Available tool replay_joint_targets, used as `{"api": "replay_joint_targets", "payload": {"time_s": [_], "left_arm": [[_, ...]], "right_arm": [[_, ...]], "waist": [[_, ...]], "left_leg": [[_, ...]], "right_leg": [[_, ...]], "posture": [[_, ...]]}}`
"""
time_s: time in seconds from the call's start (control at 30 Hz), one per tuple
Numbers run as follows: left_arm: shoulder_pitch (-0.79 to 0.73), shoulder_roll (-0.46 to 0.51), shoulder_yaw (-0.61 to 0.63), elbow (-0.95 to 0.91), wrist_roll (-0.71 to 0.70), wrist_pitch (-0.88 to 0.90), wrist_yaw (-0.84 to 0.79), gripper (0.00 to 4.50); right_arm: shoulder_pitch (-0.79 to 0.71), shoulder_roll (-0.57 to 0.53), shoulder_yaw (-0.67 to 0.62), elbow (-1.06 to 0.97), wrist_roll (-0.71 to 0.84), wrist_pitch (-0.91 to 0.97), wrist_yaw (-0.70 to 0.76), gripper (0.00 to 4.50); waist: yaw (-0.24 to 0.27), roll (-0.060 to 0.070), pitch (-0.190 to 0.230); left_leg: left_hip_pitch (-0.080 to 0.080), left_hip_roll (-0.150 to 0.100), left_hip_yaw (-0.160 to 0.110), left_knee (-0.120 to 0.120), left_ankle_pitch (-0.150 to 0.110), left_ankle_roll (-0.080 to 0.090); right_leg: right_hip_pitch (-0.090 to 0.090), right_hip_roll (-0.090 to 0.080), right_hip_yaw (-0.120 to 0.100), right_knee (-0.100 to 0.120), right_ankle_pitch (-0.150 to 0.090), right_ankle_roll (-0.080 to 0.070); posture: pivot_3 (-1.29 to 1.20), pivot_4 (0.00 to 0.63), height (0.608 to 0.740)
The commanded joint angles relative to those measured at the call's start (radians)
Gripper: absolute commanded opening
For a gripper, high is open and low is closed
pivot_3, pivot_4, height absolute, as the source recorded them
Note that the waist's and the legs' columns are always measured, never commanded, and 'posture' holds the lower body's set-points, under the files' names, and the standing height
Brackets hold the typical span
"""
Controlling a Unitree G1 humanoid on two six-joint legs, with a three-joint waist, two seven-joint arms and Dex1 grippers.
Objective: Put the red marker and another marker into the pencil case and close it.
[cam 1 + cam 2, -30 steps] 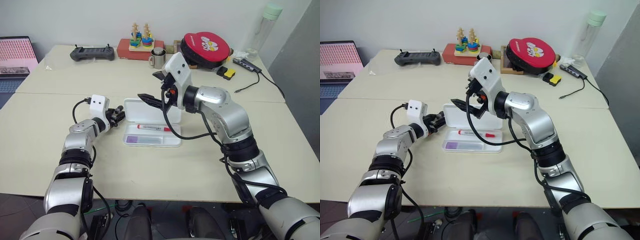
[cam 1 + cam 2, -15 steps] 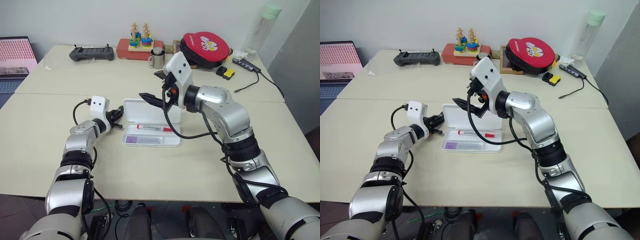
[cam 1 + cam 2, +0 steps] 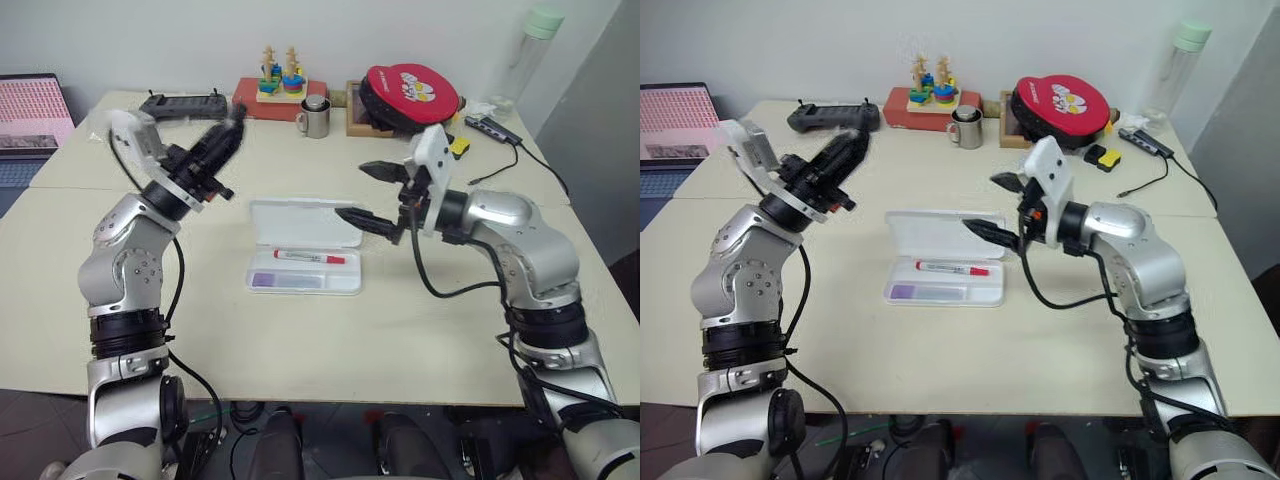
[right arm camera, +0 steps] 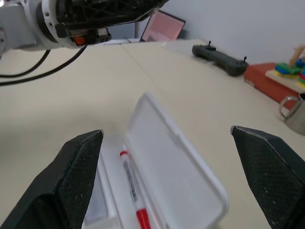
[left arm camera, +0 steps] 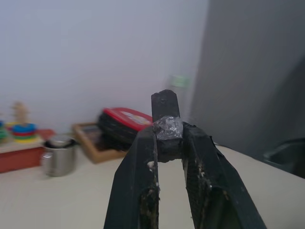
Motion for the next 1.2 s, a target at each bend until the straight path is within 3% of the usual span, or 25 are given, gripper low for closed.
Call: {"api": "replay_joint_targets", "payload": {"time_s": [0.03, 0.13, 0.47, 0.93, 1.2], "left_arm": [[0.044, 0.077, -0.281, -0.092, 0.162, -0.01, -0.178, 0.4], [0.018, 0.079, -0.377, 0.004, 0.28, -0.087, -0.203, 0.4], [-0.057, -0.017, -0.453, 0.243, 0.398, -0.24, -0.293, 0.4], [-0.097, -0.055, -0.463, 0.33, 0.477, -0.294, -0.337, 0.4], [-0.066, -0.016, -0.461, 0.294, 0.478, -0.267, -0.358, 0.4]], "right_arm": [[0.068, -0.069, -0.014, -0.103, 0.036, 0.028, 0.04, 4.5], [0.093, -0.082, 0.002, -0.12, 0.022, 0.035, 0.021, 4.5], [0.193, -0.087, 0.012, -0.276, 0.052, 0.13, -0.063, 4.5], [0.225, -0.081, 0.024, -0.334, 0.067, 0.175, -0.136, 4.5], [0.213, -0.077, 0.043, -0.311, 0.07, 0.162, -0.144, 4.5]], "waist": [[0.0, 0.001, 0.0], [-0.003, 0.001, 0.0], [-0.009, 0.001, 0.0], [-0.005, 0.001, 0.0], [-0.005, 0.001, 0.0]], "left_leg": [[0.0, 0.0, 0.0, 0.0, 0.0, 0.0], [0.0, -0.001, 0.001, 0.001, 0.0, 0.0], [-0.002, -0.001, 0.002, 0.002, 0.001, 0.002], [-0.002, -0.001, 0.001, 0.003, 0.001, 0.002], [-0.002, -0.001, 0.001, 0.003, 0.001, 0.002]], "right_leg": [[0.001, 0.0, 0.001, -0.001, 0.0, 0.0], [-0.001, 0.0, 0.003, -0.001, 0.0, 0.001], [-0.002, 0.0, 0.004, -0.001, -0.002, 0.006], [-0.002, 0.0, 0.003, -0.001, -0.002, 0.007], [-0.002, 0.0, 0.003, 0.0, -0.002, 0.007]], "posture": [[0.0, 0.15, 0.74], [0.0, 0.15, 0.74], [0.0, 0.15, 0.74], [0.0, 0.15, 0.74], [0.0, 0.15, 0.74]]}}
